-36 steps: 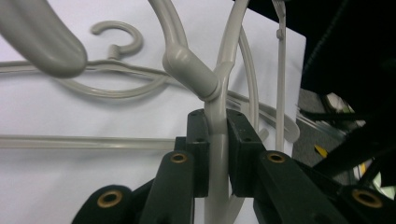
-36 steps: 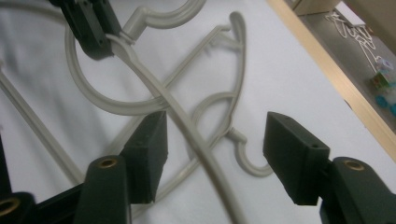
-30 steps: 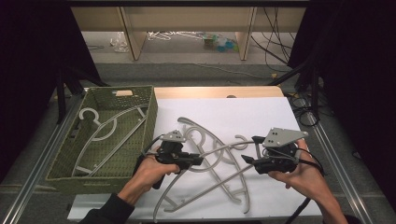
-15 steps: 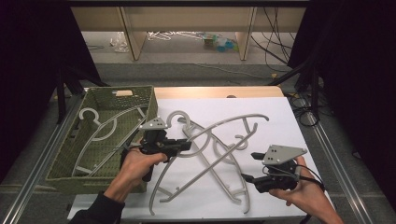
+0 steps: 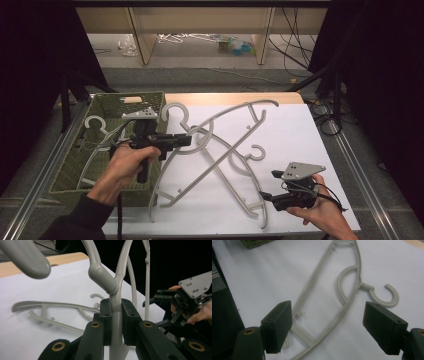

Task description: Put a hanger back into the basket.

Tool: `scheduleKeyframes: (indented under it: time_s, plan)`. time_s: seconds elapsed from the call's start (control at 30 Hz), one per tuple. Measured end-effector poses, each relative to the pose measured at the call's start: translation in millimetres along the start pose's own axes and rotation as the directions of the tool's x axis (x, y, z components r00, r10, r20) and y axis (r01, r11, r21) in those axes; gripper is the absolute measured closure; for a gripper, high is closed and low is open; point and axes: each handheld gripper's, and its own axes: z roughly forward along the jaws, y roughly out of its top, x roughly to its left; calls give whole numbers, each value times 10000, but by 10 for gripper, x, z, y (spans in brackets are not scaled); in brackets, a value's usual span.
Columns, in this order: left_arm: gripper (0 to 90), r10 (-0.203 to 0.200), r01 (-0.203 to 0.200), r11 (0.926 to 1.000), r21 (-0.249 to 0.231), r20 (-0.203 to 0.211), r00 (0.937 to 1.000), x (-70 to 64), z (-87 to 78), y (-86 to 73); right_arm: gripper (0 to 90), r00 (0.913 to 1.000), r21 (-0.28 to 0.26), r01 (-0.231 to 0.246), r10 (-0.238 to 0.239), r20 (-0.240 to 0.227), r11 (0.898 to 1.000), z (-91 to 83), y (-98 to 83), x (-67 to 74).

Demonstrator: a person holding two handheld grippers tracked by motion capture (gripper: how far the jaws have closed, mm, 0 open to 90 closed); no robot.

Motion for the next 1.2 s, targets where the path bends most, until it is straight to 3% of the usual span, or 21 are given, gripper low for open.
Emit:
scheduleKeyframes:
  time_s: [0.17, 0.33, 0.4, 0.43, 0.47, 0.5, 0.53, 0.57, 0.6, 0.67, 0.7, 0.73, 0.83, 0.97, 1.0, 1.03, 1.07, 1.1, 1.2]
  plan:
    - [803, 108, -111, 9997, -213, -137, 9998, 89, -207, 95, 231, 9999, 115, -33, 35, -151, 9999, 43, -29, -4]
    - [803, 132, -181, 9982, -573, -846, 9963, 213, -475, 185, 235, 9997, 252, -41, 48, -259, 9997, 70, -37, 2]
    - [804, -264, 206, 9977, -642, -899, 9956, 279, -561, 206, 237, 9997, 196, -52, 57, -250, 9998, 69, -37, 1]
    - [803, -931, 876, 9936, -718, -769, 9927, 302, -618, 215, 236, 9996, 127, -70, 74, -289, 9999, 69, -37, -4]
    - [803, -1252, 1187, 9896, -809, -811, 9888, 340, -663, 226, 236, 9994, 143, -125, 129, -320, 9998, 68, -37, -8]
    - [803, -603, 489, 9954, -819, -1424, 9880, 450, -725, 248, 236, 9994, 159, -119, 124, -309, 9998, 70, -41, -10]
    - [803, -358, 203, 9961, -863, -1820, 9827, 537, -780, 263, 235, 9995, 145, -99, 104, -287, 9998, 76, -46, -16]
    - [803, -710, 557, 9941, -931, -1703, 9828, 572, -819, 263, 235, 9994, 180, -163, 169, -309, 9997, 77, -49, -18]
    - [803, -257, 54, 9957, -929, -2192, 9753, 665, -869, 278, 235, 9993, 180, -179, 185, -320, 9997, 79, -52, -23]
    - [803, -335, 86, 9949, -1004, -2499, 9677, 767, -951, 285, 236, 9993, 191, -208, 214, -319, 9996, 87, -60, -33]
    - [803, -342, 47, 9944, -1056, -2793, 9596, 855, -1016, 289, 235, 9993, 158, -163, 169, -340, 9997, 96, -66, -46]
    - [803, -342, 47, 9944, -1056, -2793, 9596, 855, -1016, 289, 235, 9993, 158, -163, 169, -340, 9997, 96, -66, -46]
    - [803, -486, 129, 9933, -1145, -3153, 9477, 984, -1116, 286, 236, 9994, 138, -194, 198, -300, 9997, 103, -73, -51]
    - [803, -383, -32, 9940, -1090, -3765, 9256, 1121, -1228, 257, 236, 9992, 189, -262, 268, -302, 9995, 104, -77, -55]
    - [803, -408, -33, 9935, -1140, -3818, 9233, 1155, -1249, 241, 236, 9993, 167, -220, 225, -305, 9996, 107, -77, -59]
    - [803, -464, -1, 9932, -1163, -3969, 9167, 1207, -1289, 215, 236, 9993, 177, -230, 236, -296, 9996, 109, -81, -60]
    - [803, -464, -1, 9932, -1163, -3969, 9167, 1207, -1289, 215, 236, 9993, 177, -230, 236, -296, 9996, 109, -81, -60]
    - [803, -403, -74, 9936, -1129, -4141, 9094, 1245, -1315, 199, 236, 9992, 245, -265, 273, -306, 9993, 107, -82, -59]
    - [803, -455, -63, 9932, -1165, -4370, 8983, 1354, -1363, 155, 237, 9991, 229, -233, 241, -356, 9995, 115, -84, -67]
